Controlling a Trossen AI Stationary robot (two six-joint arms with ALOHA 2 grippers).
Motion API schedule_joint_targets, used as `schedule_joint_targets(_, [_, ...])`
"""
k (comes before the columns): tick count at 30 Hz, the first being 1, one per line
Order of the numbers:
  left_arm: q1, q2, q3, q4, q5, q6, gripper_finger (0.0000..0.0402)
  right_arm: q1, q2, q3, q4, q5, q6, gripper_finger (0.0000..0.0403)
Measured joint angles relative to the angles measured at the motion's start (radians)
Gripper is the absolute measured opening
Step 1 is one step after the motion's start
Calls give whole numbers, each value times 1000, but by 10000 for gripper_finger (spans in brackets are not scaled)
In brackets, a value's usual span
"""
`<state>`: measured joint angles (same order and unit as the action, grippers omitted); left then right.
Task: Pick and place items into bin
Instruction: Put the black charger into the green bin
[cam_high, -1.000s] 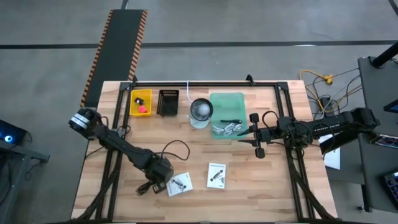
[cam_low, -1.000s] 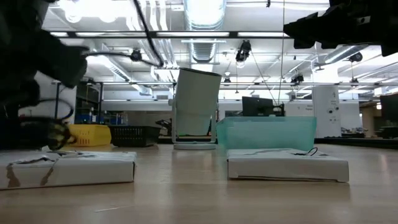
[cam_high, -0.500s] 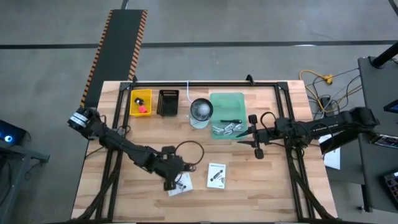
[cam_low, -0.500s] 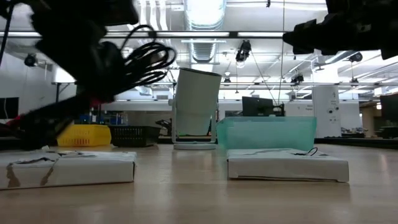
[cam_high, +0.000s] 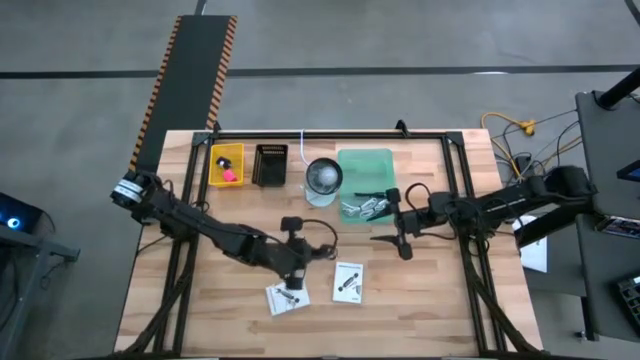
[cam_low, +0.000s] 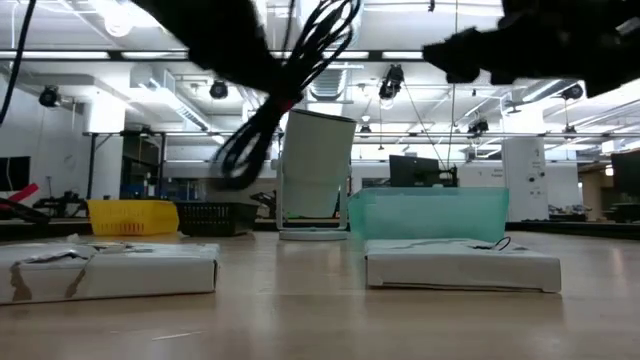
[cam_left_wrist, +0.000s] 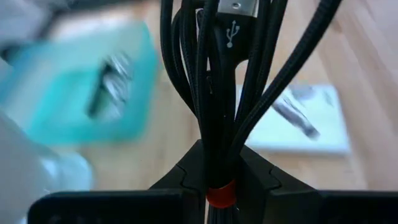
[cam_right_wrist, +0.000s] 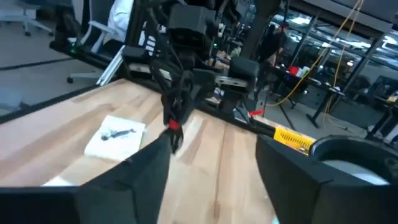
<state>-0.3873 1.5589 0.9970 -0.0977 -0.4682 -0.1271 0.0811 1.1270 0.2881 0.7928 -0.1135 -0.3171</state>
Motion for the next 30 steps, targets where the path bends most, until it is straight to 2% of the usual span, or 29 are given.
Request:
schedule_joint_targets(5, [21,2,-1,134,-16,135,34,0,95,86,-2,0,54,260])
schedule_joint_targets(10, [36,5,0,187,-13,192,34,0,186,158,-4,0,111,271])
schedule_joint_targets(20, [60,32,-2,226,-17,196,34,37,316,266,-3,-29,107,252])
schedule_joint_targets(30, [92,32,-8,277,-17,193,34,46,326,285,4,-26,101,211])
